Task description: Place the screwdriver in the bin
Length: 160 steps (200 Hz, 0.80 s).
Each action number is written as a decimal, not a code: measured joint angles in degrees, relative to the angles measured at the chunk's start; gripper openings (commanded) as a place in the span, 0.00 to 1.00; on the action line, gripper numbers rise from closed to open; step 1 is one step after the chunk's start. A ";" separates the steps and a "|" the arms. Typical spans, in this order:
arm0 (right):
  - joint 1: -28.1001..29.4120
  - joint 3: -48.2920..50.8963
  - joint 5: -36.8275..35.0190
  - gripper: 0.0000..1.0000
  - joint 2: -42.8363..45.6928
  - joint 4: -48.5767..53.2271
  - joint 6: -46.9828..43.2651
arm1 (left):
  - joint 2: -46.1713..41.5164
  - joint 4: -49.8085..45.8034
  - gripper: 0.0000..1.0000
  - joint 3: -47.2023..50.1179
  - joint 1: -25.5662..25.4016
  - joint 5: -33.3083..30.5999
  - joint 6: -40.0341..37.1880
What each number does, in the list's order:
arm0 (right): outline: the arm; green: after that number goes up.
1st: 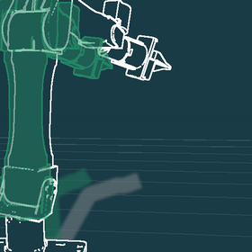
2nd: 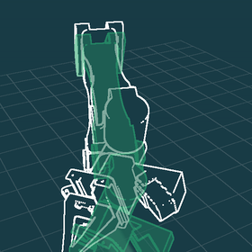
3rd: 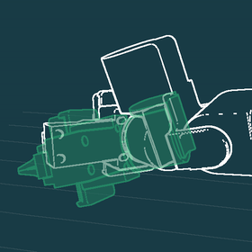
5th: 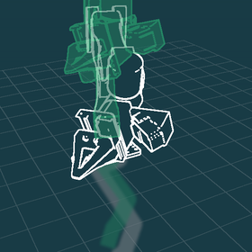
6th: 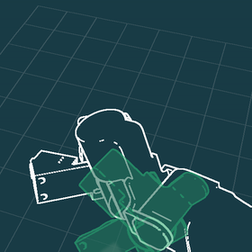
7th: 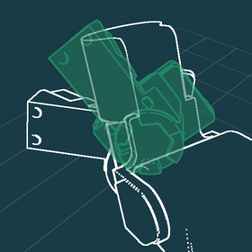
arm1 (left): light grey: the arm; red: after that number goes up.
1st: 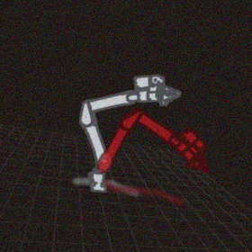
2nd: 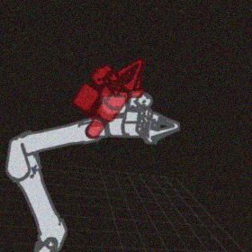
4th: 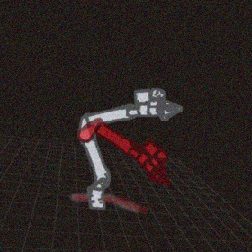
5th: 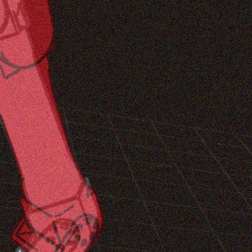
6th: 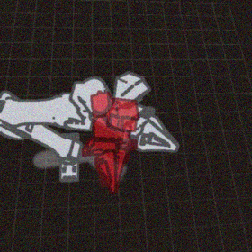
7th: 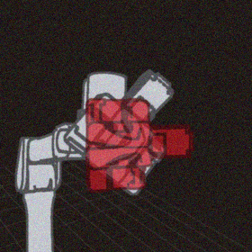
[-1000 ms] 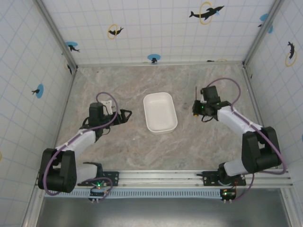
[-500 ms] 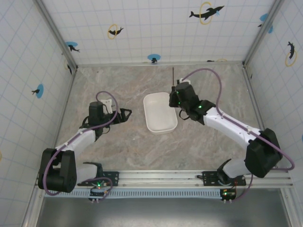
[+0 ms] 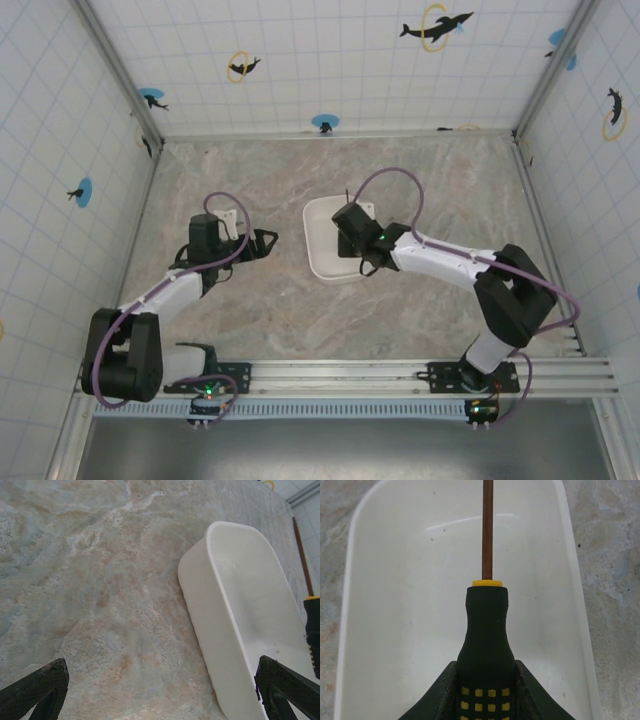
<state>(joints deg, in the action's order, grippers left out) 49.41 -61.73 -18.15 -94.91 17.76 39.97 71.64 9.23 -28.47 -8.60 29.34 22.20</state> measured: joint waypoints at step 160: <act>0.52 -3.56 1.57 0.00 -9.35 1.57 0.74 | 0.85 -0.02 0.98 -0.63 -0.04 -0.02 -0.98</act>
<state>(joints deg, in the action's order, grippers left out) 49.93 -65.30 -16.58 -104.27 19.33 40.71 72.49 9.21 -29.10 -8.64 29.32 21.21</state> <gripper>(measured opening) 0.277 0.975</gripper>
